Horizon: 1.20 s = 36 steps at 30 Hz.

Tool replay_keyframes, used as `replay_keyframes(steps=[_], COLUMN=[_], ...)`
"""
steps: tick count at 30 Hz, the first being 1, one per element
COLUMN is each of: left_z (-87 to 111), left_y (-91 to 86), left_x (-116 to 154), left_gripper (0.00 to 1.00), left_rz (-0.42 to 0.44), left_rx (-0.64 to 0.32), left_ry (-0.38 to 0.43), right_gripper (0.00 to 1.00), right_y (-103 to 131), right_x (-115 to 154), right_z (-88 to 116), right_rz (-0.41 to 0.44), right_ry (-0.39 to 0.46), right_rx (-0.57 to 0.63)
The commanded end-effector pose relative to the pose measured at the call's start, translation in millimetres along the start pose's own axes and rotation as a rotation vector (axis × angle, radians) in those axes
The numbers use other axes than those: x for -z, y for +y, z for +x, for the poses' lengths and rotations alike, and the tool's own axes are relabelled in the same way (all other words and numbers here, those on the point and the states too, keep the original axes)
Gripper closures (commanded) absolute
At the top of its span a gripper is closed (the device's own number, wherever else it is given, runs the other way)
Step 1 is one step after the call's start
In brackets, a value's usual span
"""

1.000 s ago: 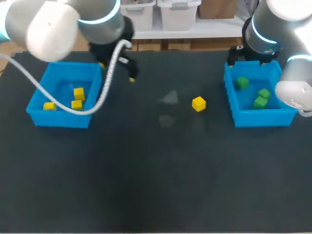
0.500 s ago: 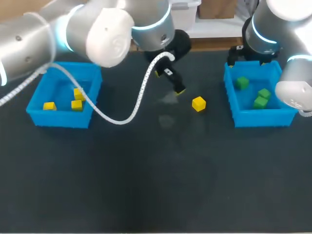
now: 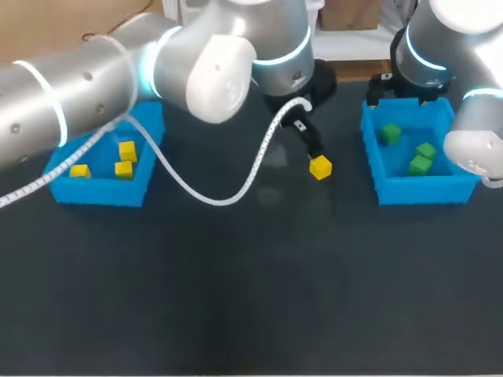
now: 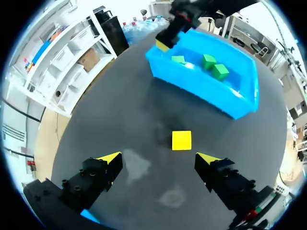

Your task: Put the green cubes in the right bin and the yellow cubes in the left bin.

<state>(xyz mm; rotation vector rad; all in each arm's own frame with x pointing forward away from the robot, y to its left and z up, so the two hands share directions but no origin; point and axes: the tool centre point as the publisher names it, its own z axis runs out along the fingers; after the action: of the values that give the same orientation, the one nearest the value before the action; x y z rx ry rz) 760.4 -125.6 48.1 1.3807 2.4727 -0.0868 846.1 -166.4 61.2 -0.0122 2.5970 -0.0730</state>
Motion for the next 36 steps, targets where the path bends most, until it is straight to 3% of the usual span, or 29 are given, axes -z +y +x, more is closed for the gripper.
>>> replay_keyframes(steps=[1, 18, 30, 36], left_z=[-4.8, -12.0, -10.0, -11.2], left_y=[-1.7, -27.6, -21.5, -21.2], left_x=[-14, -40, -54, -57], left_gripper=[0.0, 0.0, 0.0, 0.0], left_rz=[0.017, 0.07, 0.055, 0.057], left_rx=[0.012, -0.003, 0.034, 0.047], left_ry=[0.012, 0.026, 0.051, 0.022], right_gripper=[0.0, 0.0, 0.0, 0.0], right_y=[0, 0, 0, 0], right_x=[1, 1, 1, 1], right_z=[2, 2, 2, 2], right_rz=[0.0, 0.0, 0.0, 0.0], right_ry=[-0.005, -0.005, -0.005, -0.005], right_rx=[-0.001, -0.001, -0.001, -0.001])
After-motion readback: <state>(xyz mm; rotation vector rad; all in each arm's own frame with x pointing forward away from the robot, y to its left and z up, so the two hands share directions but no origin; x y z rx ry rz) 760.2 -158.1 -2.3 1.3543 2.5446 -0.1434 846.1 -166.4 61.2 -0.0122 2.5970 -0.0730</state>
